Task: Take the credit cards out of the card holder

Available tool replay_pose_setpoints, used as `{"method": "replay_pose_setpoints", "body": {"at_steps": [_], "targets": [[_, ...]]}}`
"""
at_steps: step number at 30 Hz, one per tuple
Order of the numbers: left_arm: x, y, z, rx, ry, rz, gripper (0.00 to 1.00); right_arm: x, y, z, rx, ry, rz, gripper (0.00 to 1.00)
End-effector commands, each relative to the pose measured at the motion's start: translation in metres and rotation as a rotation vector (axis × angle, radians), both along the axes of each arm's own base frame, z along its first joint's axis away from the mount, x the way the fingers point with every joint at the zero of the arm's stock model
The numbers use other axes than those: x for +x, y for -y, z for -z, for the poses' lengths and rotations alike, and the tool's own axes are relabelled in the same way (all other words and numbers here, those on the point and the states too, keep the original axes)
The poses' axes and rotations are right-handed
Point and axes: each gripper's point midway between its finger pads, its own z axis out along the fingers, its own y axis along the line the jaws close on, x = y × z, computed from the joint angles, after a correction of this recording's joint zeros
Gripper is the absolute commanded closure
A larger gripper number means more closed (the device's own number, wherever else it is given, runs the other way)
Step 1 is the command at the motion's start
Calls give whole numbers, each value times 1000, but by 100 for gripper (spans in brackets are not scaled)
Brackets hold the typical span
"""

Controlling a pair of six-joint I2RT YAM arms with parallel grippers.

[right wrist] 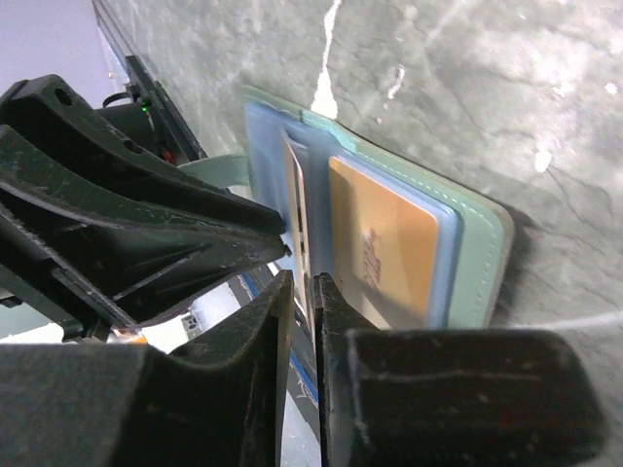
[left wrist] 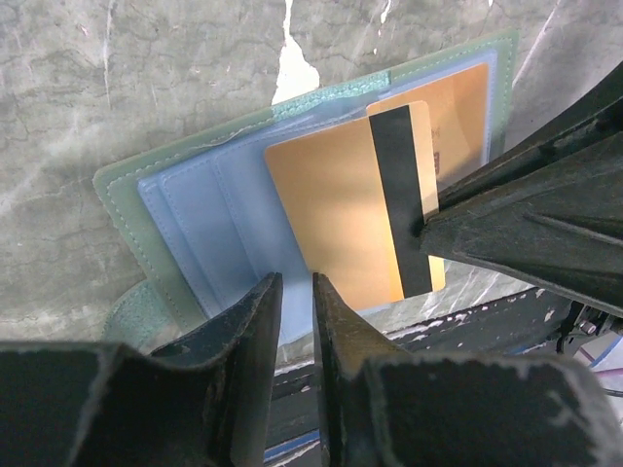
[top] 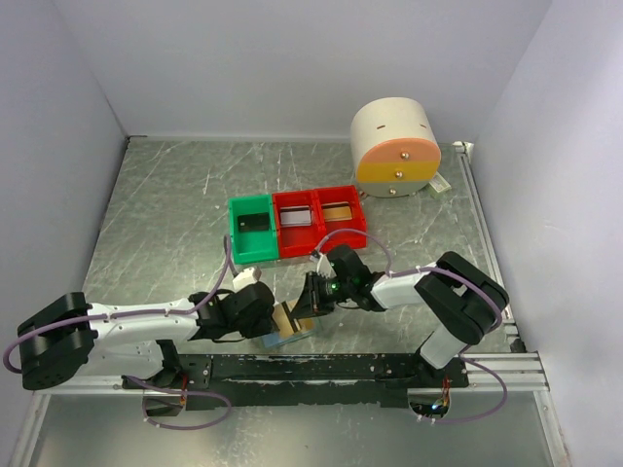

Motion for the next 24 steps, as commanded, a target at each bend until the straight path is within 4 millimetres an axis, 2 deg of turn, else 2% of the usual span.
{"method": "replay_pose_setpoints", "body": {"at_steps": [1, 9, 19, 24], "targets": [[-7, -15, 13, 56, -36, -9, 69, 6, -13, -11, 63, 15, -28, 84], [-7, -19, 13, 57, -33, -20, 70, 2, -22, -7, 75, 4, -76, 79], [-7, -20, 14, 61, -33, -23, 70, -3, -17, -4, 61, 0, -76, 99], [-7, -21, 13, 66, -34, -22, 70, 0, -7, -2, -4, 43, -54, 100]]}}
